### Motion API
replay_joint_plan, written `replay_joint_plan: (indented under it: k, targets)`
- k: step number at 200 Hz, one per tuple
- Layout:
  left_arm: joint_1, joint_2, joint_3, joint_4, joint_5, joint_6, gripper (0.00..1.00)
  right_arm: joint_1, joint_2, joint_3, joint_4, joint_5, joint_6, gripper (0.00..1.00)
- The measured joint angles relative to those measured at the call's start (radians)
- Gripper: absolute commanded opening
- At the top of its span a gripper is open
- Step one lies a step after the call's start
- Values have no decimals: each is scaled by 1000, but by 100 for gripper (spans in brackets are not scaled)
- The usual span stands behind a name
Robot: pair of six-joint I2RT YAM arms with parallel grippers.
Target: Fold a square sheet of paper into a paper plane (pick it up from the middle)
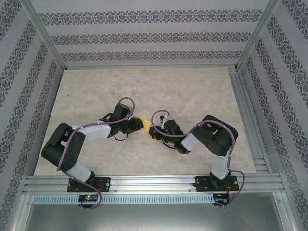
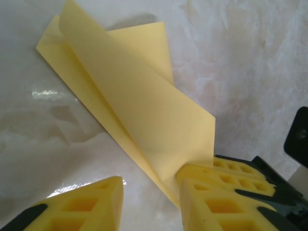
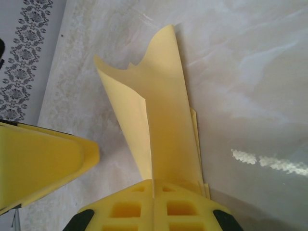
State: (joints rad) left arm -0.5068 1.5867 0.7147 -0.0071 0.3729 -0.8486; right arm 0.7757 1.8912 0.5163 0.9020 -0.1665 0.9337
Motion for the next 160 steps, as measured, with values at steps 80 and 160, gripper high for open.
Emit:
replay_joint_plan:
  k: [80, 160]
  targets:
    - [-5, 72, 48, 46, 34, 14, 25, -6, 7, -2, 15, -5, 11, 0]
    - [-5, 129, 84, 52, 34, 34, 21, -12, 14, -2, 27, -22, 11, 0]
